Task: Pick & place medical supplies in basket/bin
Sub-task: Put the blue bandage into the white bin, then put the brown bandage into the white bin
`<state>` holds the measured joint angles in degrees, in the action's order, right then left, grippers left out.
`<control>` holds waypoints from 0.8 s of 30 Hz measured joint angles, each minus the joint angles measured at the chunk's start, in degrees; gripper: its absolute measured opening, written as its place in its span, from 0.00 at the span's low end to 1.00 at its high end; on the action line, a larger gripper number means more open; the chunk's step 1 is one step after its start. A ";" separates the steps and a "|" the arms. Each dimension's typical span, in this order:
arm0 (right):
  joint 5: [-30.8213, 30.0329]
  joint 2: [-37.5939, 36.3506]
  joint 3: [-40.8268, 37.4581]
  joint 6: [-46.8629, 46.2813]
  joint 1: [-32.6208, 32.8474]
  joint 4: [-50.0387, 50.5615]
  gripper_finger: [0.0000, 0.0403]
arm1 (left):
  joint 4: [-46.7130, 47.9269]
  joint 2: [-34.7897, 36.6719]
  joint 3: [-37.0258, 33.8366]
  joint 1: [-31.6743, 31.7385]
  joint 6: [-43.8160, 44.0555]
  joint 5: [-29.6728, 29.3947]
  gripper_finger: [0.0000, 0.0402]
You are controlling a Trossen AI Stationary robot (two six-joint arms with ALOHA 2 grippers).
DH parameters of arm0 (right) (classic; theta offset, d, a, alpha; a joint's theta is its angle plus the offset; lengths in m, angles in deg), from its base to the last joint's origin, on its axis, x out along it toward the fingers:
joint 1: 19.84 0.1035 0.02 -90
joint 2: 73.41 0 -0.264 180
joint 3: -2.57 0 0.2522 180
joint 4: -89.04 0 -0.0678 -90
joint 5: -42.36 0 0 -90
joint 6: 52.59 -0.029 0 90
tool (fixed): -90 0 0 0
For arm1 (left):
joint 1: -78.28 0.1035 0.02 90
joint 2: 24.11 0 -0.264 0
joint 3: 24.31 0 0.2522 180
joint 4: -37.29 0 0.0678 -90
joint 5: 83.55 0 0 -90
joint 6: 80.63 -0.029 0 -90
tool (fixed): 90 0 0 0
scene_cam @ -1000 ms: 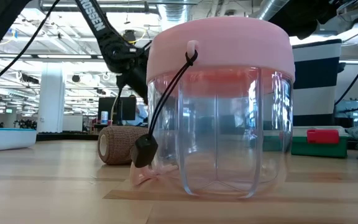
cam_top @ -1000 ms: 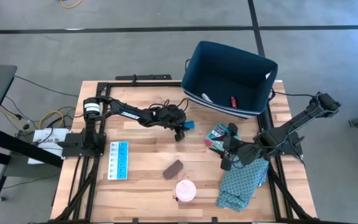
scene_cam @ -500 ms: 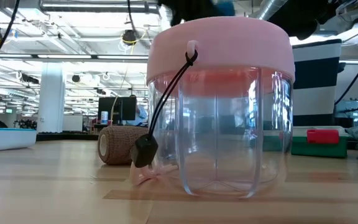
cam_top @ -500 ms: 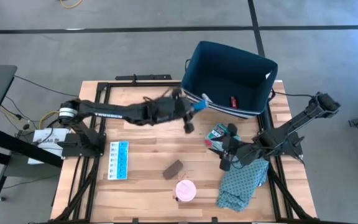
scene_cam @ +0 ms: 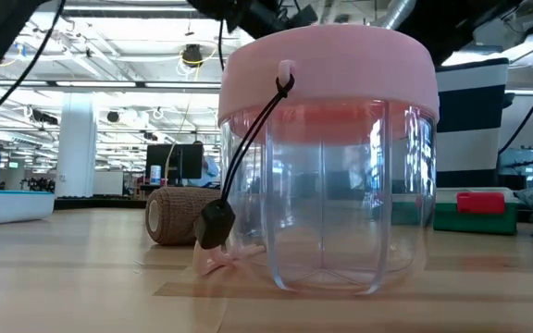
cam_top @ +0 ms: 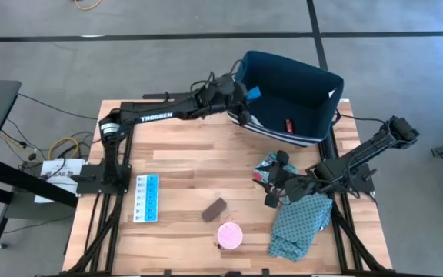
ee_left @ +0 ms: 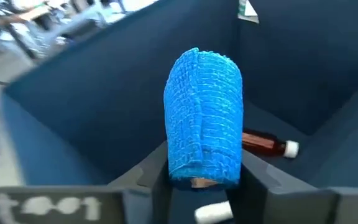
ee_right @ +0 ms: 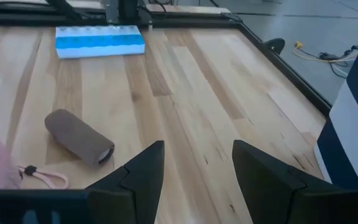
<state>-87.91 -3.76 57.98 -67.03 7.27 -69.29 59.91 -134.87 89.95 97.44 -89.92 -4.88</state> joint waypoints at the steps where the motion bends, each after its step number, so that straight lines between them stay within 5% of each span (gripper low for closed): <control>1: 0.07 -0.01 0.02 0.67 0.00 -0.25 0.45 | -0.25 -0.35 0.12 0.78 0.59 1.92 0.31; 9: 1.53 -0.01 0.02 0.28 0.00 0.12 0.45 | 1.62 -1.18 0.21 3.01 2.18 3.18 0.45; 17: 7.41 1.60 0.02 -4.92 -0.33 -1.44 0.45 | 3.73 -1.16 0.21 2.04 2.89 3.24 0.48; 24: 13.61 8.27 0.04 5.17 -3.83 -17.10 0.45 | 5.93 2.89 5.95 -1.42 3.04 3.17 0.48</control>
<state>-74.30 4.51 58.02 -61.86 3.44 -86.39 65.83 -131.98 95.90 96.03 -86.88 -1.71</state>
